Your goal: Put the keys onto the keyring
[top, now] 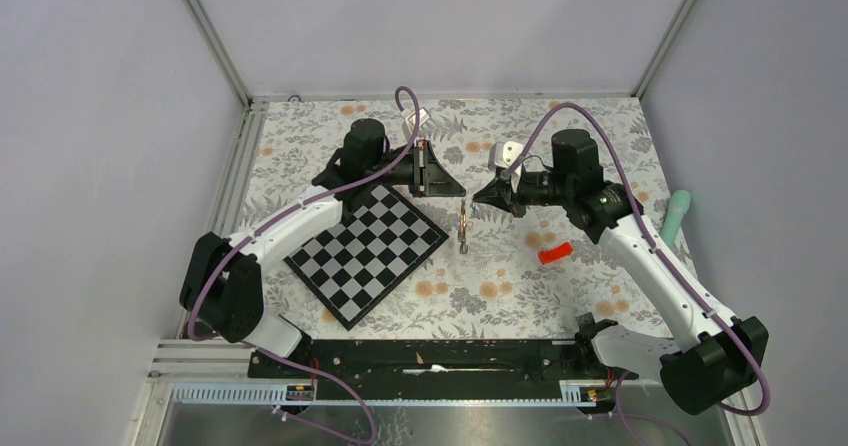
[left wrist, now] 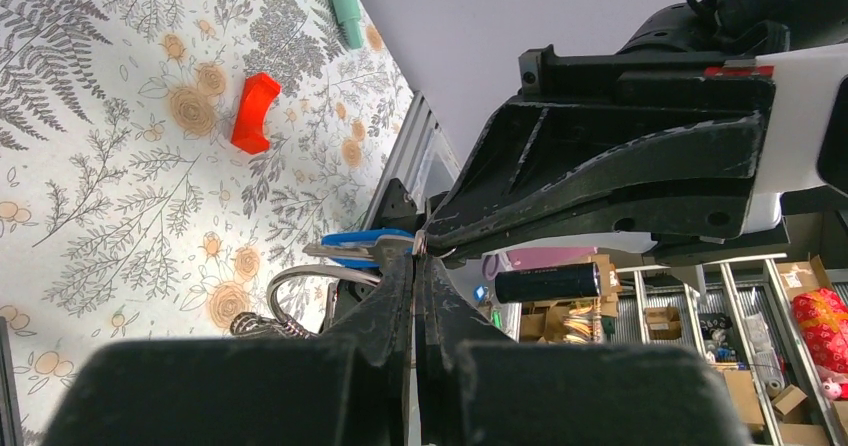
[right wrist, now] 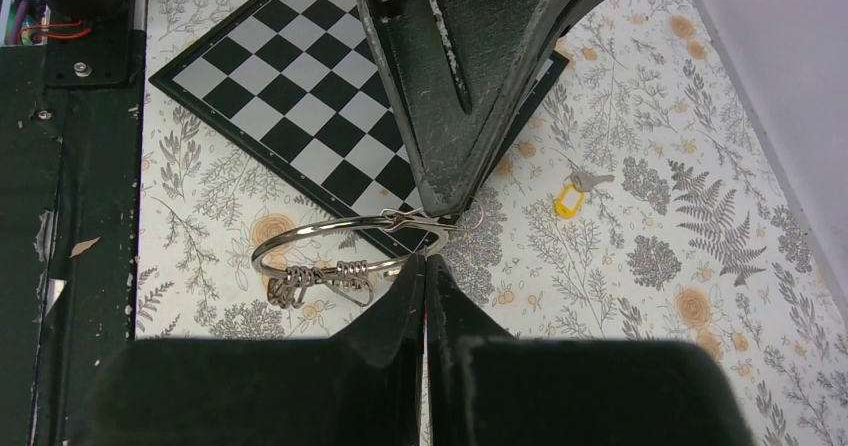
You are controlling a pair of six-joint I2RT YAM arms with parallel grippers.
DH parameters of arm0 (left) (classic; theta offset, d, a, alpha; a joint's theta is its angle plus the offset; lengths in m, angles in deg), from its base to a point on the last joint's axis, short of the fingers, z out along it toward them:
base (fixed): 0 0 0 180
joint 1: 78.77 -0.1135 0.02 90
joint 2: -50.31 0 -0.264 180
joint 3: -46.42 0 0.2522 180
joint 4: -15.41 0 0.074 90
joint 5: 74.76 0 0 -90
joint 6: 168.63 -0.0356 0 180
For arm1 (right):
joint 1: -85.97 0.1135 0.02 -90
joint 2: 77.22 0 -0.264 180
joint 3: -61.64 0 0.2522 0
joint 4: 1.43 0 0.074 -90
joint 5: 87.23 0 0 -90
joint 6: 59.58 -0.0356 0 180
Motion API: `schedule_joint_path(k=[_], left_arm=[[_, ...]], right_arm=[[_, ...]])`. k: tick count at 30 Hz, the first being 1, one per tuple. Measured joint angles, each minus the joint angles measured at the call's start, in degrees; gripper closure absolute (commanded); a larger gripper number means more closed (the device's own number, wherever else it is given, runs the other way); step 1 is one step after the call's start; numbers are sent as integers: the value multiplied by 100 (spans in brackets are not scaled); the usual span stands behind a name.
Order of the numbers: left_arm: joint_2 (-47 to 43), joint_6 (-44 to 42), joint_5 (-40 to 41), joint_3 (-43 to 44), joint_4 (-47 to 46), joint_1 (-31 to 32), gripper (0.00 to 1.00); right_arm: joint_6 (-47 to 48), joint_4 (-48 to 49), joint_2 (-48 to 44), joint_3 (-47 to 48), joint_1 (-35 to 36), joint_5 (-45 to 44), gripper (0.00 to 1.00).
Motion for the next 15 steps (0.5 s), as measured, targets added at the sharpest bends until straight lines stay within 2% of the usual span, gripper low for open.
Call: schedule_joint_path(k=[15], left_arm=[[72,326,-37,-2,-326,13,100]], right_arm=[[-170,227,0,-63,48,-20,100]])
